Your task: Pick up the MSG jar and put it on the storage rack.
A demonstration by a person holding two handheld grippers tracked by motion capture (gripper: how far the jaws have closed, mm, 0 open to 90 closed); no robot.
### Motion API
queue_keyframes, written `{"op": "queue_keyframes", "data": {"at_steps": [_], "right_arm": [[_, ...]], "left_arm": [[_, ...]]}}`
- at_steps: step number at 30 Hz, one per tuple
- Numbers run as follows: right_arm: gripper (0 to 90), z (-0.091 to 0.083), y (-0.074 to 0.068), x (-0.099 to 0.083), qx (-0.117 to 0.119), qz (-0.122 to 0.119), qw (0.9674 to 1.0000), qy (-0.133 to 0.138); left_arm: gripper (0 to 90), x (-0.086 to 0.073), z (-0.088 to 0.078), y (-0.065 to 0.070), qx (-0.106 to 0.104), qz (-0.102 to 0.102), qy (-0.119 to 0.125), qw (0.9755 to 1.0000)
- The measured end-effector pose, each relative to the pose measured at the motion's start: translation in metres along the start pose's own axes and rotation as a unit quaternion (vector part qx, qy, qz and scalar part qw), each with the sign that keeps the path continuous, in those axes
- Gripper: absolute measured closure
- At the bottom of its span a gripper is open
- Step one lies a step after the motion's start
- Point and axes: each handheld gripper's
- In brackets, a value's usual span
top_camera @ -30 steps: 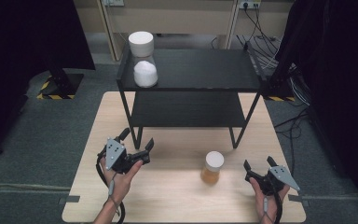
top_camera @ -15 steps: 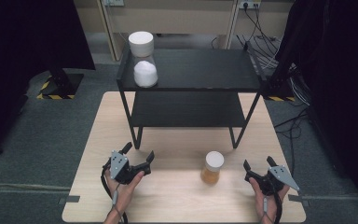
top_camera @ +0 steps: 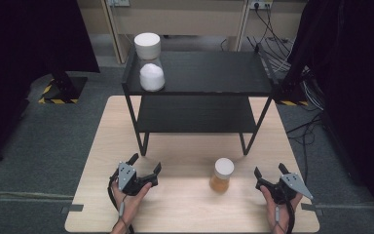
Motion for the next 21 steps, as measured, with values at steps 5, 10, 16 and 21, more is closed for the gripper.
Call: {"op": "queue_keyframes", "data": {"at_steps": [5,10,16,21], "right_arm": [[4.4,0.0002,0.0002,0.0003,0.001,-0.001,1.0,-0.001],[4.4,0.0002,0.0001,0.0003,0.001,-0.001,1.0,-0.001],[4.4,0.0003,0.0005,0.0004,0.002,-0.001,1.0,-0.001],[4.4,0.0003,0.0,0.0006,0.002,-0.005,1.0,-0.001]], "left_arm": [[4.9,-0.0026,0.0012,-0.0008,0.002,-0.001,-0.007,1.0],[5.0,-0.0034,0.0019,-0.0004,0.002,0.001,-0.011,0.9999],[5.0,-0.0042,0.0013,0.0,0.005,0.001,-0.009,0.9999],[5.0,-0.0045,0.0008,-0.0003,0.004,0.001,-0.008,1.0]]}}
Point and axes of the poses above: each handheld gripper's, and its own axes: z roughly forward along the jaws, x roughly out of its top, y roughly to its right, and after that the axes turned 7 degrees about -x, right-handed
